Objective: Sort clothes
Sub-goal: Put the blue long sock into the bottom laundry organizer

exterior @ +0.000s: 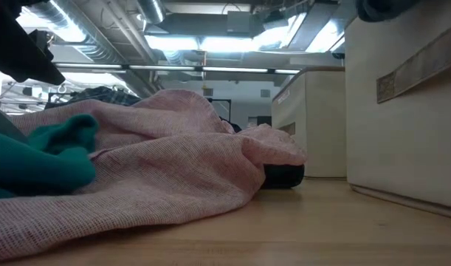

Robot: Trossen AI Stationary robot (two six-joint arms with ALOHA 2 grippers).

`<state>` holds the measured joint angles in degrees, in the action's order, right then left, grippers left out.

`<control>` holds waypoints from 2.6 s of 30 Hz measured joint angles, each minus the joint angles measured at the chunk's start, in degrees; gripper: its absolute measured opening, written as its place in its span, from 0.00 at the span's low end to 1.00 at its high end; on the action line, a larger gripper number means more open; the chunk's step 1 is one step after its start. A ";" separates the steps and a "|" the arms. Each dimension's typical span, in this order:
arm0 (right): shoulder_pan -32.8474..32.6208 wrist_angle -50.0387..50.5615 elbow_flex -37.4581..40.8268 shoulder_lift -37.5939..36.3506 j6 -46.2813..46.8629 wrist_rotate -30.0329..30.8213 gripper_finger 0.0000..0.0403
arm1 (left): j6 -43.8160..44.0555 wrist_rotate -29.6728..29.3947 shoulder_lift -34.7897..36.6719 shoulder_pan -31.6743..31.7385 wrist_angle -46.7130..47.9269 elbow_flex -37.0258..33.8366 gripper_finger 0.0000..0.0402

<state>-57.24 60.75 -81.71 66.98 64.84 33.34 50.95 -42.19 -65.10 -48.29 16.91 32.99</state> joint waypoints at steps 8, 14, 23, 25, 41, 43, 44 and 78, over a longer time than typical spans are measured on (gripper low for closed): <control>-5.41 23.92 0.02 9.09 28.91 -3.24 0.03 | 1.16 0.00 0.00 0.00 0.02 0.00 0.46; -5.36 29.20 0.07 17.91 32.93 -7.59 0.06 | 1.14 0.00 0.00 0.00 0.02 0.00 0.46; -3.29 28.45 3.45 25.26 38.72 -18.90 0.21 | 1.19 0.00 0.00 0.04 0.02 0.00 0.46; -2.97 26.57 6.17 25.43 39.11 -23.88 0.29 | 1.47 0.00 0.00 0.04 0.04 0.00 0.46; -0.77 28.90 -3.40 23.40 21.65 -15.26 0.53 | -7.82 0.00 -0.88 1.76 -11.73 0.00 0.46; -0.87 28.89 -6.74 23.28 18.87 -3.38 0.53 | -14.21 0.84 -2.28 3.38 -20.01 0.06 0.46; -0.87 28.87 -7.82 23.28 18.20 1.89 0.53 | -17.64 2.10 -3.16 4.42 -24.06 0.09 0.46; -0.41 24.30 -2.27 23.65 12.66 19.88 0.53 | -42.25 27.95 -52.11 28.95 -39.89 45.60 0.46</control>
<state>-57.65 85.06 -83.99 90.63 77.50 53.23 8.71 -14.25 -117.21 -19.34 -22.99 78.59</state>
